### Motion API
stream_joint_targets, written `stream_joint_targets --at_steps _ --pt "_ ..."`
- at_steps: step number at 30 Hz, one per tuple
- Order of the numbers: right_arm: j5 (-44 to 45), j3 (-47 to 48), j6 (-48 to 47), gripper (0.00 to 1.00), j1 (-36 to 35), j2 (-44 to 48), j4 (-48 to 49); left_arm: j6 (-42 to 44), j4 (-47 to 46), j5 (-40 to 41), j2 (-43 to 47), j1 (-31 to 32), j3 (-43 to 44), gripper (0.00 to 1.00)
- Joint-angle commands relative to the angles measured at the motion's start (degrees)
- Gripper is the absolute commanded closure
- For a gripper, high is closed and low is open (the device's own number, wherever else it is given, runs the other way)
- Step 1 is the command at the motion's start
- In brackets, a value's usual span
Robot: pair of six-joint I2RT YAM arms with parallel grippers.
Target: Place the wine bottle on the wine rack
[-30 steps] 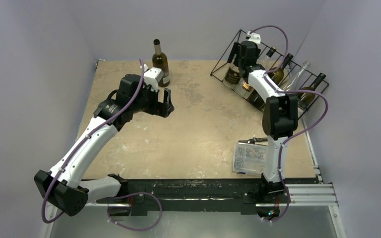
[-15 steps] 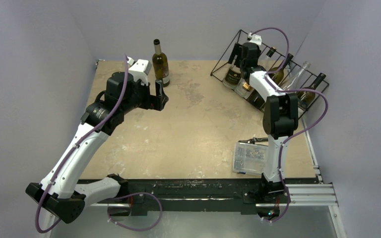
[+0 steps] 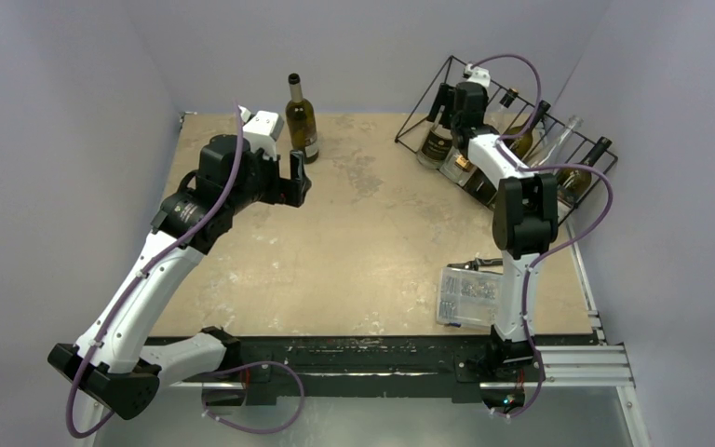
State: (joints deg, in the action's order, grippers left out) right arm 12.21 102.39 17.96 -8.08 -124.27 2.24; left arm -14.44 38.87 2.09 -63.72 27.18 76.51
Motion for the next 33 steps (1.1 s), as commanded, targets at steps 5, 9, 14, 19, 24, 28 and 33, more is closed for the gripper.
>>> stream_joint_targets --at_steps 5,9,14,19,24,28,33 --pt "0.0 3.2 -0.2 1.00 0.9 2.9 7.6 4.4 -4.2 1.6 0.7 0.2 1.8 0.08" --pt "-0.9 3.4 0.1 1.00 1.3 2.1 7.2 5.5 -6.2 1.3 0.5 0.2 -0.1 0.08" --pt "-0.3 3.8 0.2 1.00 1.8 1.0 5.5 7.1 -8.5 1.2 2.3 0.2 -4.5 0.08" --pt "0.5 4.9 0.7 0.91 2.3 -1.3 5.6 6.9 -9.0 -0.3 2.7 0.2 -6.2 0.08" --pt "1.8 10.0 -0.1 0.72 2.3 -5.7 2.5 6.3 -9.1 -1.8 2.4 0.2 -6.7 0.09" --pt "2.3 11.2 -0.6 0.61 2.4 -6.4 2.1 6.1 -9.2 -3.2 2.4 0.2 -7.1 0.09" --pt "2.1 10.1 -0.4 0.55 2.4 -5.2 2.3 5.6 -9.0 -5.0 1.8 0.2 -6.9 0.09"
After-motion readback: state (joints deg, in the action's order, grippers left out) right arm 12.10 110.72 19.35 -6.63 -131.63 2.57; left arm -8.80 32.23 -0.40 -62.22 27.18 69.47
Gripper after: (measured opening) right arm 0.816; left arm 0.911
